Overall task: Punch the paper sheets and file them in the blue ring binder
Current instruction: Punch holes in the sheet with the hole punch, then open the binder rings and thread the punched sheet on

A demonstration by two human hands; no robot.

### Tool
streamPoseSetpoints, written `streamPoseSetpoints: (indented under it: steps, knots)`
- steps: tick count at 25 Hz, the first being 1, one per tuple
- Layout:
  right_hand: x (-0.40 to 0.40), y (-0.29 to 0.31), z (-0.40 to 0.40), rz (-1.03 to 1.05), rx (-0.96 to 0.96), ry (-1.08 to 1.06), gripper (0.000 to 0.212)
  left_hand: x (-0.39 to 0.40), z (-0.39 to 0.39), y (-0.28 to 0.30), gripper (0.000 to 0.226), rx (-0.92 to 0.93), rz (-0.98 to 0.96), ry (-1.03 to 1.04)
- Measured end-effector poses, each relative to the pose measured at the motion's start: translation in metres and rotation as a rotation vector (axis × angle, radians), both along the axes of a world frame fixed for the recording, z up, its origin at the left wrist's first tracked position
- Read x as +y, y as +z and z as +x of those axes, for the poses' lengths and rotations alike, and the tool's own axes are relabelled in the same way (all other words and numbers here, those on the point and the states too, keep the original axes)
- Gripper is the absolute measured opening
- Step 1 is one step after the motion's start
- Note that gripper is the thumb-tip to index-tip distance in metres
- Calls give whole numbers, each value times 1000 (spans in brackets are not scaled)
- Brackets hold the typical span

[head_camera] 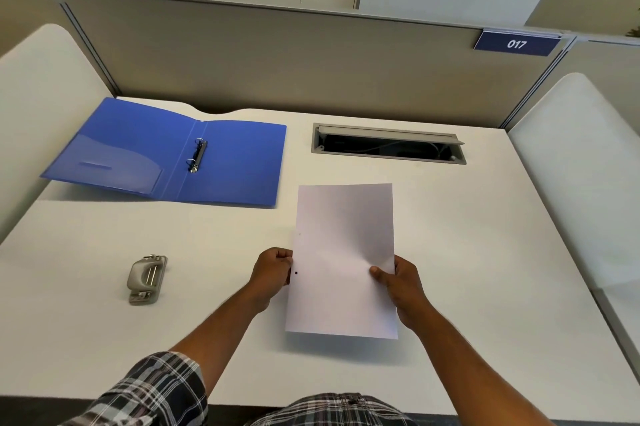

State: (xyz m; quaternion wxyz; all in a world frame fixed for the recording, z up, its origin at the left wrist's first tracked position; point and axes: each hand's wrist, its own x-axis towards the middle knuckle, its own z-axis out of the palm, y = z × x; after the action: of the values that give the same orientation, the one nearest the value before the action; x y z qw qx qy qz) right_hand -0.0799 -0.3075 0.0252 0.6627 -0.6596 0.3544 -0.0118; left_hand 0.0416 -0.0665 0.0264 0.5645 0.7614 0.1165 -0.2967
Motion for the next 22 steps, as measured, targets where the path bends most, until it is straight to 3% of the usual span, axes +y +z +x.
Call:
streamPoseSetpoints:
  steps: [9, 12, 22]
  knots:
    - [-8, -11, 26, 6, 26, -22, 17, 29, 91, -7, 16, 76, -56, 308]
    - [-10, -16, 32, 9, 42, -26, 18, 33, 130, -6, 3, 126, -71, 411]
    - [-26, -32, 54, 14, 104, -62, 21, 60, 215, -14, 44, 329, -355, 747]
